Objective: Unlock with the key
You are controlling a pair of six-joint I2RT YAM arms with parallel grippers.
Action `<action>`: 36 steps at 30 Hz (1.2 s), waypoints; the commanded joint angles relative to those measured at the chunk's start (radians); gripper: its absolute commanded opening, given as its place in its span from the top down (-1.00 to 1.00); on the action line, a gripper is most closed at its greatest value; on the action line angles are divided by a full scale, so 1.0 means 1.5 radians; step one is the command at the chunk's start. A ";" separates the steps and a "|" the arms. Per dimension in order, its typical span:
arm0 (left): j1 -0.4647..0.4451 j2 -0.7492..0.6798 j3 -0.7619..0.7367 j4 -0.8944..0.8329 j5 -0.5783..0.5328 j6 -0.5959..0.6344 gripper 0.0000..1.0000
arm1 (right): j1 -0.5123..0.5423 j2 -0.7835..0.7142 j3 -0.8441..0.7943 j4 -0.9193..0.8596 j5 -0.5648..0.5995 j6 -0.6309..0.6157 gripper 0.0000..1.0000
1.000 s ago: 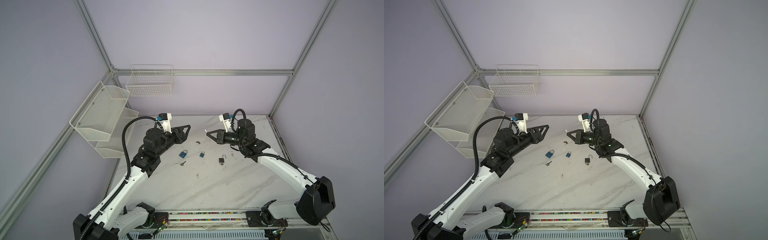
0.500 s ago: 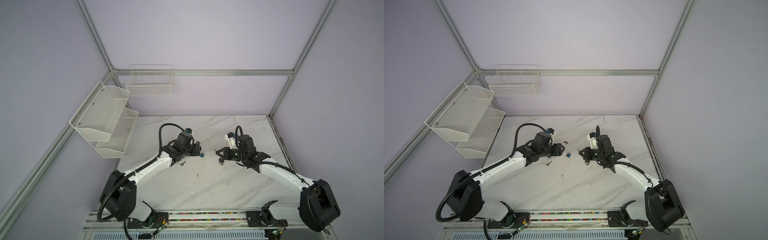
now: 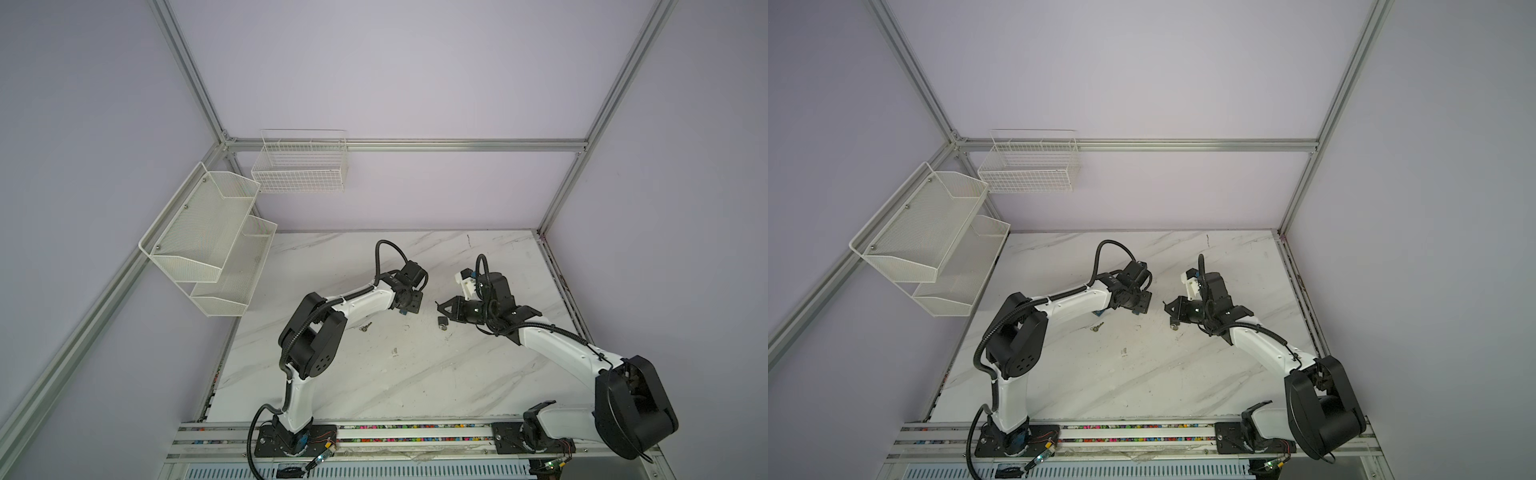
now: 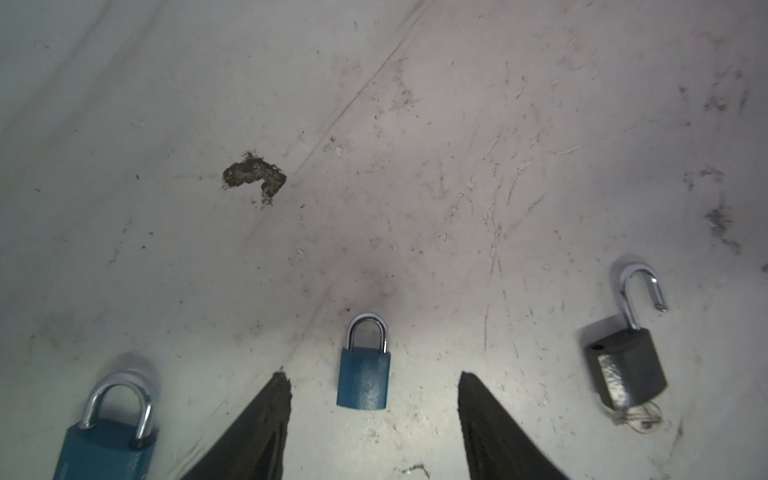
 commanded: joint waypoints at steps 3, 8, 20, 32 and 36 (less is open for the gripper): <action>-0.009 0.031 0.086 -0.059 -0.046 0.029 -0.26 | -0.007 -0.010 -0.001 0.002 -0.023 -0.003 1.00; -0.013 0.056 0.106 -0.071 -0.030 0.024 -0.18 | -0.008 0.003 0.005 0.001 -0.042 -0.010 1.00; -0.026 0.104 0.161 -0.154 -0.048 -0.032 -0.04 | -0.009 0.004 0.007 -0.004 -0.042 -0.019 1.00; -0.031 0.111 0.159 -0.178 -0.028 -0.118 0.16 | -0.010 0.005 0.005 -0.004 -0.045 -0.025 1.00; -0.034 0.118 0.162 -0.186 -0.048 -0.132 0.19 | -0.010 0.005 0.005 -0.005 -0.045 -0.028 1.00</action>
